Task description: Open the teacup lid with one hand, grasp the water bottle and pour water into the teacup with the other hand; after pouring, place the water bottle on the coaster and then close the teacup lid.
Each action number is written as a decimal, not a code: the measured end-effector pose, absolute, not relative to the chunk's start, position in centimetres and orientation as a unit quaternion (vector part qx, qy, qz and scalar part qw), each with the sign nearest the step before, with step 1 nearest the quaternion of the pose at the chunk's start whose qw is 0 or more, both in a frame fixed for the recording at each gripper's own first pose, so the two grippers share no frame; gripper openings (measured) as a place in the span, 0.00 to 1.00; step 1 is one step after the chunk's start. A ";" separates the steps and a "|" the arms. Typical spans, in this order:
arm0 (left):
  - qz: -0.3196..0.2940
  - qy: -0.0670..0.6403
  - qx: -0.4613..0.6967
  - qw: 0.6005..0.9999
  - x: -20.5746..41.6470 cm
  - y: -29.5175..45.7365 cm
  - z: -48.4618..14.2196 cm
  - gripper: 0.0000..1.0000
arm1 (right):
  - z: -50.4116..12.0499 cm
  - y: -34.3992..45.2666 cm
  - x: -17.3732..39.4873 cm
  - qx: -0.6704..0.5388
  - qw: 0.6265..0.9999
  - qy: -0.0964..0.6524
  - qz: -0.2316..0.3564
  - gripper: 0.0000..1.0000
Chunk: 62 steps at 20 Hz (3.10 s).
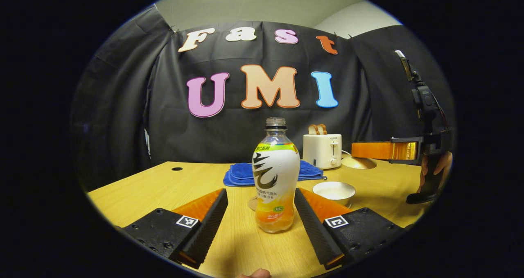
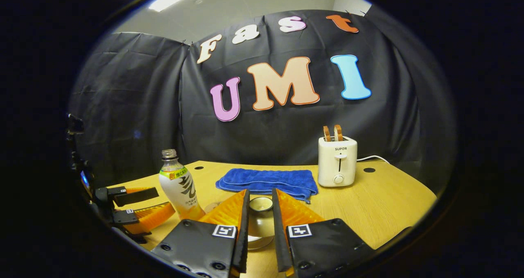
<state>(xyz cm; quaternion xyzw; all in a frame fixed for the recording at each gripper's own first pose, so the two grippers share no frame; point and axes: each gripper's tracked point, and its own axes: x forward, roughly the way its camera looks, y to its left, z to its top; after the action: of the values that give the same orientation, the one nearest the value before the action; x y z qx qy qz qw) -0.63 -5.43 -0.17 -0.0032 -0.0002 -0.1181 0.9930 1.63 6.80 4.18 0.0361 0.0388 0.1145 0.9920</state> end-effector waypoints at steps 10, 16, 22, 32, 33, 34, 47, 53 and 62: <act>-0.137 0.024 0.001 0.990 2.6 -7.2 -1.0 0.96 | 5.7 4.2 -1.0 0.037 0.994 0.011 0.103 0.31; -0.144 0.042 0.010 0.989 3.1 -7.8 -1.6 0.81 | 5.9 2.6 -2.0 0.054 0.994 0.005 0.098 0.32; -0.124 0.052 0.020 0.991 3.5 -7.3 -1.9 0.60 | 6.5 1.0 -3.4 0.057 0.994 -0.008 0.092 0.32; -0.094 0.098 0.156 0.978 4.1 -6.3 -2.5 0.58 | 6.4 -0.9 -3.9 0.067 0.995 -0.001 0.081 0.32; -0.084 0.101 0.179 0.975 4.3 -6.0 -2.7 0.57 | 6.4 -1.1 -3.8 0.068 0.995 -0.001 0.078 0.32; -0.077 0.104 0.205 0.970 4.4 -5.7 -2.8 0.57 | 6.5 -1.3 -3.8 0.068 0.995 0.000 0.076 0.32; -0.072 0.099 0.427 0.896 5.3 -5.5 -2.9 0.56 | 7.6 -3.1 -4.1 0.076 0.995 -0.011 0.065 0.32; -0.078 0.109 0.509 0.850 5.0 -5.6 -3.8 0.55 | 7.4 -3.6 -4.0 0.077 0.995 -0.006 0.062 0.32; -0.072 0.110 0.616 0.777 4.6 -5.1 -4.3 0.55 | 7.5 -3.8 -4.0 0.069 0.996 -0.008 0.057 0.32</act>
<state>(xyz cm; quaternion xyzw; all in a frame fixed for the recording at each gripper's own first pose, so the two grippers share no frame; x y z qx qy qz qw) 4.61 -5.07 -4.33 0.6161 0.1102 -0.0719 0.7766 -4.04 -3.77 7.50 0.0690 -0.0084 0.0572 0.9959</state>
